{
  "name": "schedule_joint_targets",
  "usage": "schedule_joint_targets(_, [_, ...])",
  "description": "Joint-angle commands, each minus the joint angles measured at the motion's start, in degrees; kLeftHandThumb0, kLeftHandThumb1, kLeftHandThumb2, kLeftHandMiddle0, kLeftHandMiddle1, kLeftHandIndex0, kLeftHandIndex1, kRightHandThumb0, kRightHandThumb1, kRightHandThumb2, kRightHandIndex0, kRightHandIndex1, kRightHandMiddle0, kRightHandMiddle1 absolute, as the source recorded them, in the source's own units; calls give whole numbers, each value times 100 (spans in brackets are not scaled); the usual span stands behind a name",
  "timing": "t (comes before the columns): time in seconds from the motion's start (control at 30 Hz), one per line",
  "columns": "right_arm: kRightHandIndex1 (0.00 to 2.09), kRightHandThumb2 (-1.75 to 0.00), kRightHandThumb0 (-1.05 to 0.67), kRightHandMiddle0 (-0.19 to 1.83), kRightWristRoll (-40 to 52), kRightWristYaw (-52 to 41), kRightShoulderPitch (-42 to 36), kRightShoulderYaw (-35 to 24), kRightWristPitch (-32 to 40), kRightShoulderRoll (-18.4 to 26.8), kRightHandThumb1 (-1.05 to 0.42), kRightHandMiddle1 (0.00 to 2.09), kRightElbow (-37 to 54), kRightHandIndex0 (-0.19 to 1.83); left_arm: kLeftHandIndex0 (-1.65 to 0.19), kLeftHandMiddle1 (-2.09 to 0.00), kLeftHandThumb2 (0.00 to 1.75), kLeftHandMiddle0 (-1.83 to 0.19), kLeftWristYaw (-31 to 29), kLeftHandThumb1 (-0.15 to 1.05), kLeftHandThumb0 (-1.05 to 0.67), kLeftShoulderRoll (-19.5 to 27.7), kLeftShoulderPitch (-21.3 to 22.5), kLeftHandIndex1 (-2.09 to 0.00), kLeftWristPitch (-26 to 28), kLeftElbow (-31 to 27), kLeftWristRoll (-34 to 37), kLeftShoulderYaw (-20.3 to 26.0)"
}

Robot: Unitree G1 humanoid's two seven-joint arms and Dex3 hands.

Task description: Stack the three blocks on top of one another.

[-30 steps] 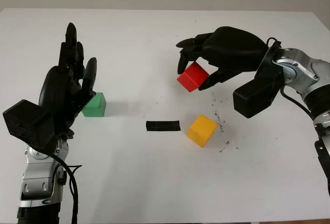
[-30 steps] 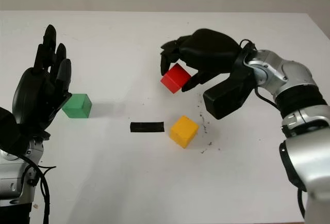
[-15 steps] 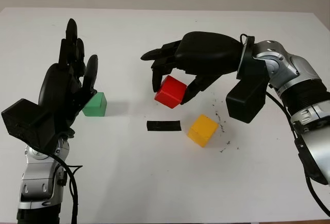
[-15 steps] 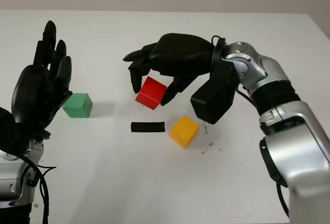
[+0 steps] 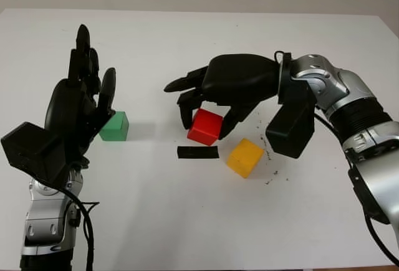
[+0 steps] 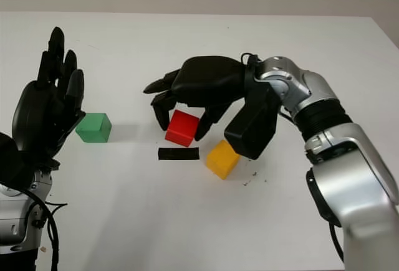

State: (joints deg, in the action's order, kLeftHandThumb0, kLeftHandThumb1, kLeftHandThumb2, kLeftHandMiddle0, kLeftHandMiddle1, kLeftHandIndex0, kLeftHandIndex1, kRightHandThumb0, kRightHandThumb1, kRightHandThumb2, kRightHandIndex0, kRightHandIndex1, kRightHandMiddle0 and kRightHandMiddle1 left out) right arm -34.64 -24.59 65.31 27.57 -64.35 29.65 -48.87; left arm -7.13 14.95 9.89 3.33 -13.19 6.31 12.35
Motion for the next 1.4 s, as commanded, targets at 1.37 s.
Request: schedule_joint_targets(1.37, [4,-5,-53,40,-1969,2312,164,775,-321,-20,-92,147,-430,27,19,-4,56,18,95,105,-70,-184,-220,-3,-83,-234,-145,-92])
